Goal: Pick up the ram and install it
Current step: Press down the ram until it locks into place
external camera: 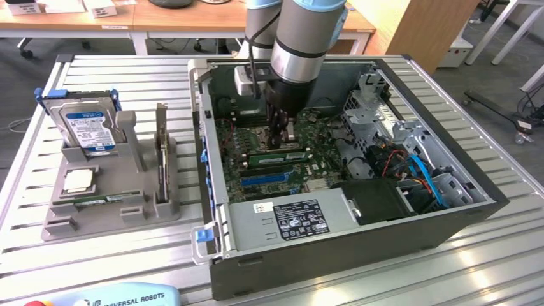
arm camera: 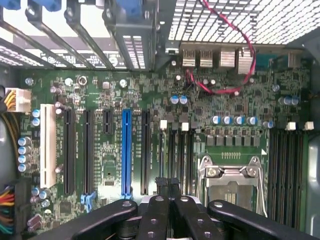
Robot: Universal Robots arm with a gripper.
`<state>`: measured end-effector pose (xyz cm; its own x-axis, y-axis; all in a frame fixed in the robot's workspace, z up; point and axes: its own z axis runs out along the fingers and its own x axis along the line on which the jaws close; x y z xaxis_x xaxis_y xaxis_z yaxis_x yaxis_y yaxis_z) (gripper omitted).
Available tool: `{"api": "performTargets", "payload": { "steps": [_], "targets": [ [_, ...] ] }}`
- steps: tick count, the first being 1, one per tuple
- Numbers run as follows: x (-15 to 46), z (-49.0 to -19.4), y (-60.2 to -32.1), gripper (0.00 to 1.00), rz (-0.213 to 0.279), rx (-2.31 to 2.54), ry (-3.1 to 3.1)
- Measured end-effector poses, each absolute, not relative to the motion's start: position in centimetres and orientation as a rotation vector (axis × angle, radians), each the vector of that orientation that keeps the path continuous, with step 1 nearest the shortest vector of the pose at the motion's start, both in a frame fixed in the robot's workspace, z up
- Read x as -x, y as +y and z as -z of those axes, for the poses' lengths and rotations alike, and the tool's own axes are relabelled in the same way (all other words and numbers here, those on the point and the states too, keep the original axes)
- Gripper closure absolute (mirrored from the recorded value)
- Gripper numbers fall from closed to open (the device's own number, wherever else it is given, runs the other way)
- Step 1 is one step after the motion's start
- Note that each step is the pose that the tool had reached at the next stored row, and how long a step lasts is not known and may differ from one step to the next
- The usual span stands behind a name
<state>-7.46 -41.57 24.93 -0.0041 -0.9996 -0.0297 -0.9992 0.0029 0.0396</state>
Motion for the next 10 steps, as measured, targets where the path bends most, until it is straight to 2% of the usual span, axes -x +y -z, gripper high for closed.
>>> {"api": "performTargets", "payload": {
  "steps": [10],
  "targets": [
    [8.08, -24.92, -41.57, 0.90, 0.077, -2.212, -2.220]
  ]
}}
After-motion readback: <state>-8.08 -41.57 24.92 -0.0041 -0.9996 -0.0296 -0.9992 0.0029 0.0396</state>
